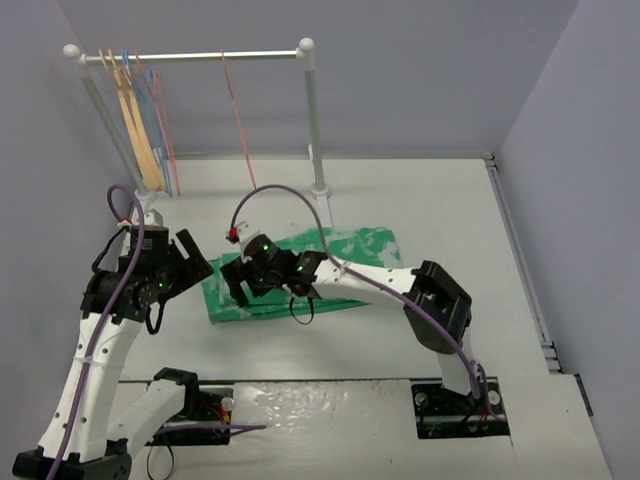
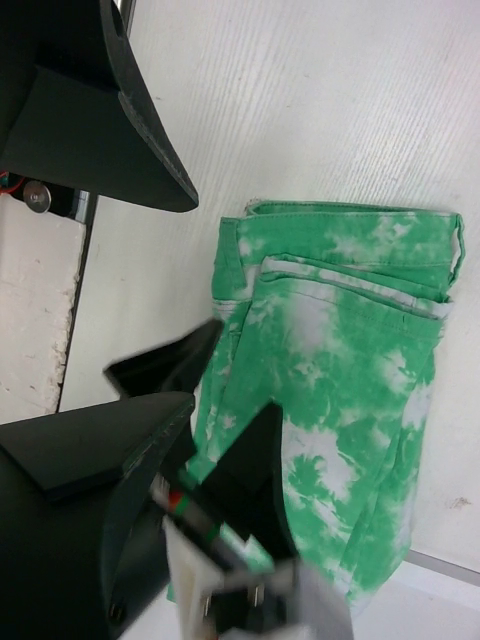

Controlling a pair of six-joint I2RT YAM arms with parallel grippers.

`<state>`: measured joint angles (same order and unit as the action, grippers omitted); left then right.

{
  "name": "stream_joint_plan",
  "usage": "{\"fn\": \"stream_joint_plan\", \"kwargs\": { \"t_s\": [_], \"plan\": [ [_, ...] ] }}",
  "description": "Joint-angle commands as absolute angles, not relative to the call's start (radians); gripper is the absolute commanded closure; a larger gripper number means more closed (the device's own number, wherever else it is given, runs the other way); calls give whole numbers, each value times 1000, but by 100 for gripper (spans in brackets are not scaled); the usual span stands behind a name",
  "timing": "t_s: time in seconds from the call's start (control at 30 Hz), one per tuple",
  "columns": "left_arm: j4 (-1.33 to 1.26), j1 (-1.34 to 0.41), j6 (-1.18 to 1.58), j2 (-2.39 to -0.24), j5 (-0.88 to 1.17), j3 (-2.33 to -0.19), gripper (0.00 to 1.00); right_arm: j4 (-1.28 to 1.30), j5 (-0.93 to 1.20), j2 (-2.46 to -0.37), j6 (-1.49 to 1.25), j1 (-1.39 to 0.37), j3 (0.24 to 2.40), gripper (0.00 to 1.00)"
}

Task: Place the trousers on the hanger
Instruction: Fold the trousers at the center of the board.

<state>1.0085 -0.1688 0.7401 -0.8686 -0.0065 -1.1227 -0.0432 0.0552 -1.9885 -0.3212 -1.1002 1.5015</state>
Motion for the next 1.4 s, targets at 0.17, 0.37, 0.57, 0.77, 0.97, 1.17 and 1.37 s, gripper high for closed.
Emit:
{"fn": "stream_joint_plan", "kwargs": {
  "t_s": [0.17, 0.37, 0.57, 0.77, 0.97, 1.17, 1.37],
  "plan": [
    [849, -175, 700, -1058, 66, -1082, 34, 116, -153, -1538, -293, -746, 1273, 19],
    [781, -179, 635, -1257, 77, -1075, 39, 140, -86, -1378, -294, -498, 1084, 19],
    [703, -163, 612, -1381, 69, -1052, 39, 143, -14, -1272, -278, -368, 979, 19],
    [654, -144, 578, -1490, 71, -1044, 39, 142, 43, -1220, -264, -306, 936, 19],
    [628, -140, 561, -1538, 94, -1038, 40, 144, 61, -1204, -256, -284, 925, 19],
    [600, -140, 575, -1560, 127, -1003, 44, 143, 66, -1215, -255, -276, 927, 19],
    [581, -143, 603, -1565, 133, -967, 55, 143, 67, -1221, -256, -273, 931, 19]
  ]
}}
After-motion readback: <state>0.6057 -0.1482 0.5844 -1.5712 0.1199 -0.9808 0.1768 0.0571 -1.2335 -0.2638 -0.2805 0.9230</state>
